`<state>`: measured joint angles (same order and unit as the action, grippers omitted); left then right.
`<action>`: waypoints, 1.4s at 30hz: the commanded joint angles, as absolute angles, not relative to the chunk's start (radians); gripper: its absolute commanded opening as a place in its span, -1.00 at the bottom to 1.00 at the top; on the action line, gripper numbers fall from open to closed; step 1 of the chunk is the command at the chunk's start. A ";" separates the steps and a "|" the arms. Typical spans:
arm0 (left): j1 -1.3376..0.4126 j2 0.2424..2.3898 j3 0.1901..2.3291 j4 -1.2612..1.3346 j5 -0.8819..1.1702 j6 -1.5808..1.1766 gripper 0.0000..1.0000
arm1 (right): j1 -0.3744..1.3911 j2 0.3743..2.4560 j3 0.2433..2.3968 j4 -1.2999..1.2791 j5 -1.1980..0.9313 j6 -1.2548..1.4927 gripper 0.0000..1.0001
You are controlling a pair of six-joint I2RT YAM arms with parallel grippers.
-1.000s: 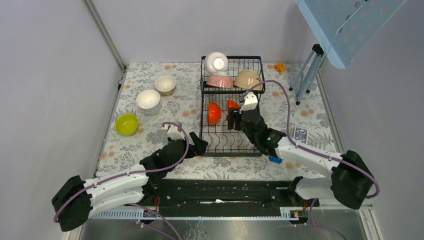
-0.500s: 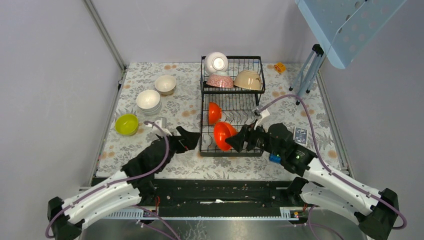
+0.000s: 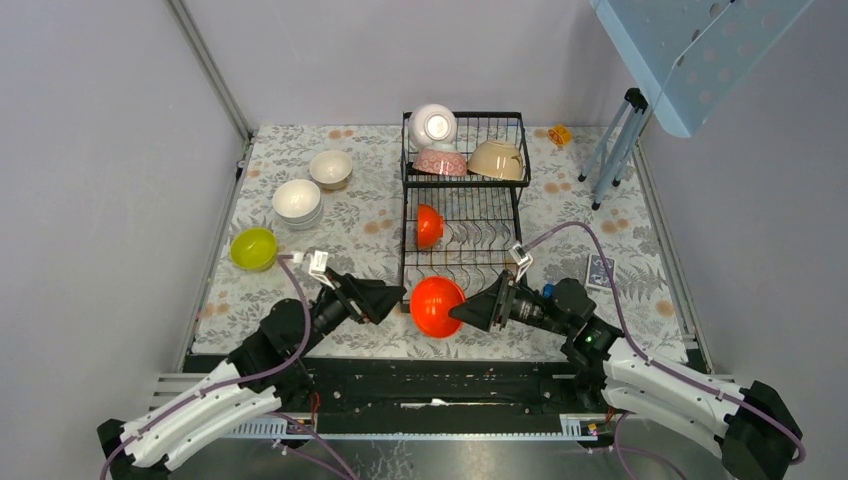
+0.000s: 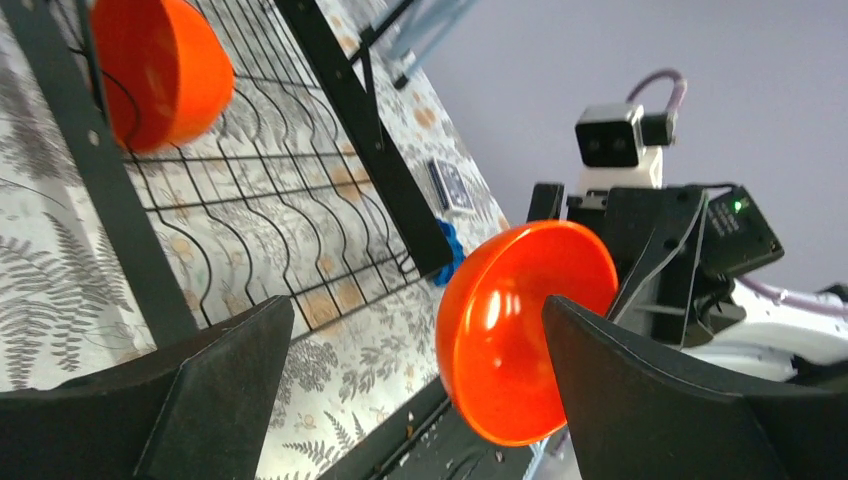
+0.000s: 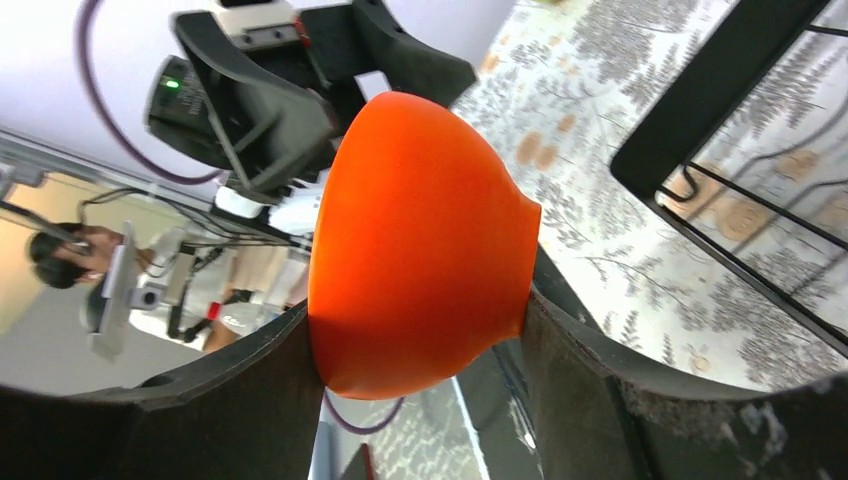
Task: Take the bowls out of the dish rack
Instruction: Place the bowl at the center of the board.
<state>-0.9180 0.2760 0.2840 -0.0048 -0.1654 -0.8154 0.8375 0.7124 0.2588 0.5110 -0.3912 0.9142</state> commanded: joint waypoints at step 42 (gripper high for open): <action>-0.920 0.595 0.425 0.096 0.195 -0.785 -0.40 | 0.842 0.721 0.158 0.885 -0.391 1.037 -0.36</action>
